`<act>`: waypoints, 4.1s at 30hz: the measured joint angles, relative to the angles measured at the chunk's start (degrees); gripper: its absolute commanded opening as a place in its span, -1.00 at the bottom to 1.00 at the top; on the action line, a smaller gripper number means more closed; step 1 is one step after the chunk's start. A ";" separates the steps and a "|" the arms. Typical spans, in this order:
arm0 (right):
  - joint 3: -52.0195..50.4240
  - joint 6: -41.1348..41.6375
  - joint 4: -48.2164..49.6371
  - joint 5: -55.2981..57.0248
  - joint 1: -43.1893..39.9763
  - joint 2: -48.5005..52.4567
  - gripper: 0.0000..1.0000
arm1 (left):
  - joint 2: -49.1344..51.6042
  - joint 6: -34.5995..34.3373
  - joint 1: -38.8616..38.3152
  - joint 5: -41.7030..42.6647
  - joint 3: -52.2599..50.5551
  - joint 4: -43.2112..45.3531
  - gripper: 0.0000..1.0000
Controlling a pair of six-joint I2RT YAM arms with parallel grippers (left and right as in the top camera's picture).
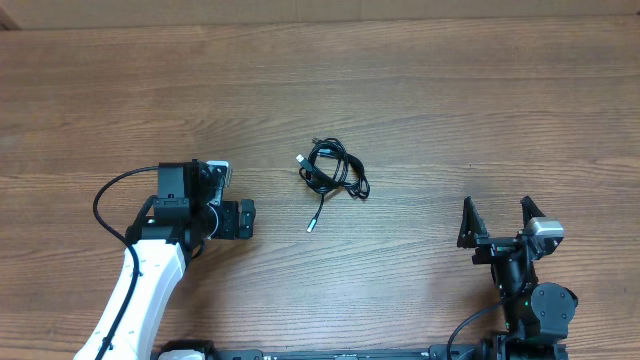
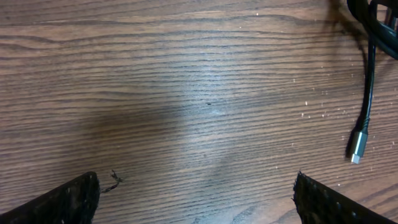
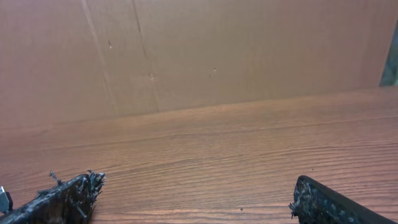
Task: Untangle cables
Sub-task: 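Raise the left gripper and move it toward the black cable bundle, then lower the left gripper over the cable bundle and close on it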
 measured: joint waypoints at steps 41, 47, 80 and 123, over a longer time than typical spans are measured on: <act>0.00 0.00 -0.02 0.00 0.00 0.00 1.00 | 3.23 0.15 0.00 1.66 1.20 2.14 0.99; 0.00 0.00 0.00 0.00 0.00 0.00 1.00 | 3.23 0.13 0.00 4.33 1.20 1.68 0.99; 0.00 0.00 -0.02 -0.02 0.00 0.00 1.00 | 3.23 -0.07 0.00 6.58 1.20 1.73 0.99; 0.00 0.02 0.04 0.00 0.00 0.00 1.00 | 15.26 -2.91 -7.63 9.38 34.71 -13.09 0.99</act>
